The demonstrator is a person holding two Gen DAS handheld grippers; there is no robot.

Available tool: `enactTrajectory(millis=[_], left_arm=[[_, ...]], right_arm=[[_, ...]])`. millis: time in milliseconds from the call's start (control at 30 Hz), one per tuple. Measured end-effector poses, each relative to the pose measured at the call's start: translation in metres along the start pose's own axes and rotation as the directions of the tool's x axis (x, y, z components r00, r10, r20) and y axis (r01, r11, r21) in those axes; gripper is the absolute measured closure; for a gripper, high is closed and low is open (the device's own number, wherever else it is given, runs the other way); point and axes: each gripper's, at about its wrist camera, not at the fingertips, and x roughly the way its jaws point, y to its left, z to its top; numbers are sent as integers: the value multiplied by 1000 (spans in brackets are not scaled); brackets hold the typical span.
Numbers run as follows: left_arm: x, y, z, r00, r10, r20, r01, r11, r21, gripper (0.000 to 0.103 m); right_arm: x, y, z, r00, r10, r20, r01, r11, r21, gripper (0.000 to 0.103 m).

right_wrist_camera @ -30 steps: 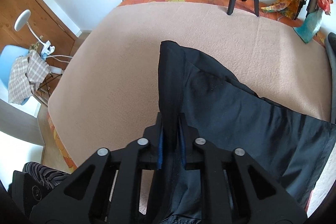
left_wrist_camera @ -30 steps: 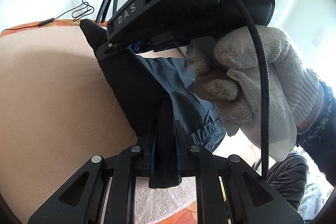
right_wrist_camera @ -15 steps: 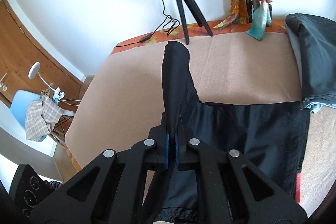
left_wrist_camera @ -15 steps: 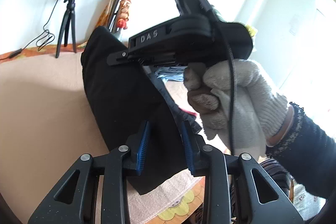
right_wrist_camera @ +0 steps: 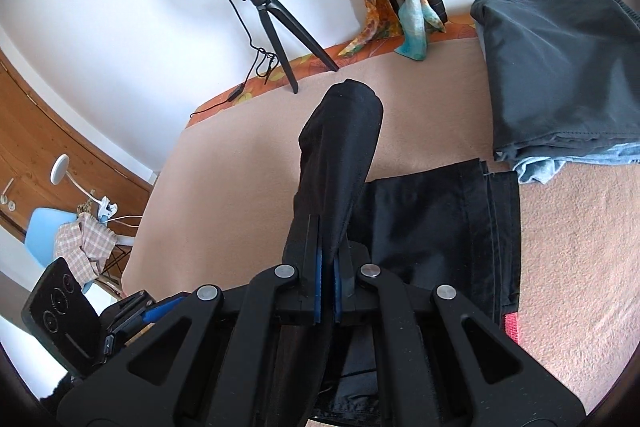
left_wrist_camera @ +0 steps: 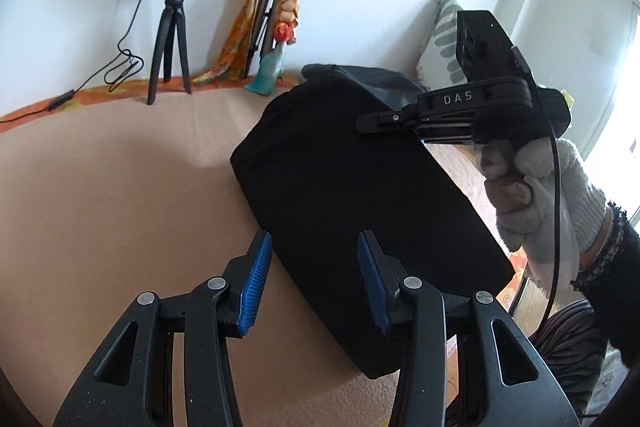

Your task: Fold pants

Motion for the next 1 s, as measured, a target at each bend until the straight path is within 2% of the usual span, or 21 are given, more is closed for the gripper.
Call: enactTrajectory(millis=[367, 600, 1000], left_arm=[[36, -31, -6, 995, -59, -76, 65, 994, 85, 61], [55, -55, -14, 986, -104, -133, 124, 980, 154, 61], [64, -86, -12, 983, -93, -159, 123, 974, 190, 61]], right_arm=[[-7, -38, 15, 993, -98, -58, 95, 994, -62, 98], [1, -64, 20, 988, -142, -62, 140, 989, -45, 99], [31, -90, 15, 983, -167, -73, 164, 985, -49, 99]])
